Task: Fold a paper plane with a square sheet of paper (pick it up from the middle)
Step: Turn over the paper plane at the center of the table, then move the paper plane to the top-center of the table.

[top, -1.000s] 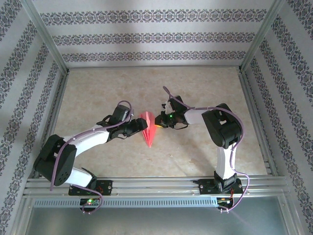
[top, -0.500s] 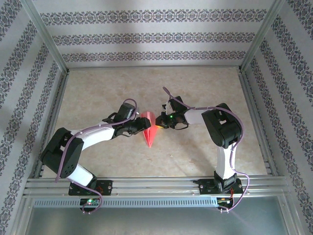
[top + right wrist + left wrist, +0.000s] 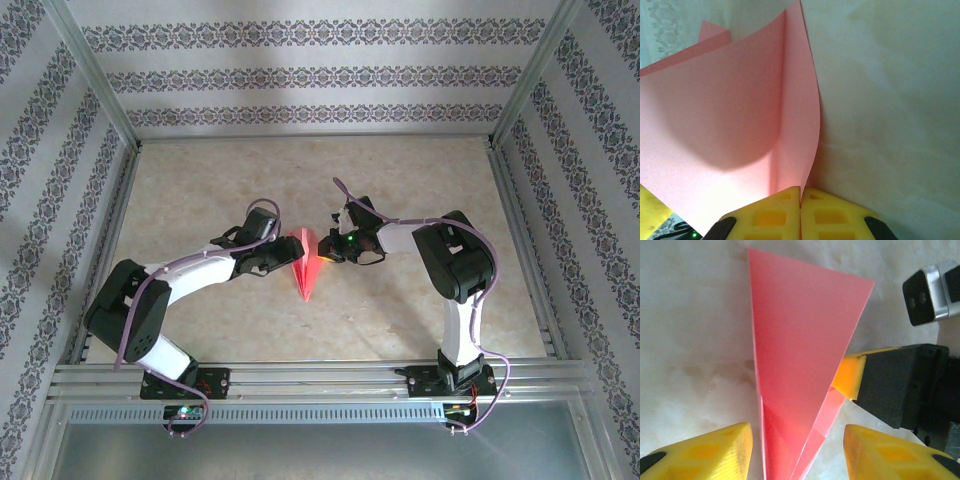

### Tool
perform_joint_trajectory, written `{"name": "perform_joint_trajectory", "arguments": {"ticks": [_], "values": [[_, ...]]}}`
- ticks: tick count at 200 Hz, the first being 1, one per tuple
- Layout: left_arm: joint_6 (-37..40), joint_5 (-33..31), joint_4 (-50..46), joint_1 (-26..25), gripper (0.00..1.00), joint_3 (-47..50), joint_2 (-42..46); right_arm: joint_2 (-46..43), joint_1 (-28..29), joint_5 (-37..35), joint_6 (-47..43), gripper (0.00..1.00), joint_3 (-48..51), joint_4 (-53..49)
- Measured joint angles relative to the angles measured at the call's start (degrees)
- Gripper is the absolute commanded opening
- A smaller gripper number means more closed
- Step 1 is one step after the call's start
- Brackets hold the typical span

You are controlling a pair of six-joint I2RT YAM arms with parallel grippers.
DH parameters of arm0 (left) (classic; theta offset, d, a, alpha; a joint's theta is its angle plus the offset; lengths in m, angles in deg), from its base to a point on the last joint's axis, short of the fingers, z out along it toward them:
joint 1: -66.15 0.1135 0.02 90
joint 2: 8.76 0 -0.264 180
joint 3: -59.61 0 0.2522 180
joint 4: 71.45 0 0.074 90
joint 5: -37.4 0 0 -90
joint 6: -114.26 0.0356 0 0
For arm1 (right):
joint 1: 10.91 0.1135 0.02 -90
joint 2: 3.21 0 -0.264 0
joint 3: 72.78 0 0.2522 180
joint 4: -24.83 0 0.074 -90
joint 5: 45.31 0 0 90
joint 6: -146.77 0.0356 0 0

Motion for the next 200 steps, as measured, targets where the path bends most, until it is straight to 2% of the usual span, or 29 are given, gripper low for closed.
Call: {"name": "perform_joint_trajectory", "arguments": {"ticks": [38,72,116,160,200], "values": [[0.13,-1.7,-0.33,0.13,0.39,0.09,0.42,0.0,0.0,0.0,0.0,0.08,0.0,0.0],[0.15,-1.27,-0.13,0.15,0.3,-0.13,-2.67,0.0,0.0,0.0,0.0,0.08,0.0,0.0],[0.28,0.22,-0.11,1.31,0.07,-2.08,-6.73,0.0,-0.11,0.02,0.0,0.08,0.0,-0.02],[0.55,-0.28,-0.74,2.03,0.0,-2.71,-6.82,0.0,-0.37,0.07,0.02,0.08,0.09,-0.07],[-0.59,-2.82,-1.25,2.03,0.0,-0.42,-3.19,-0.22,-0.37,0.04,0.26,0.08,0.83,1.07]]}}
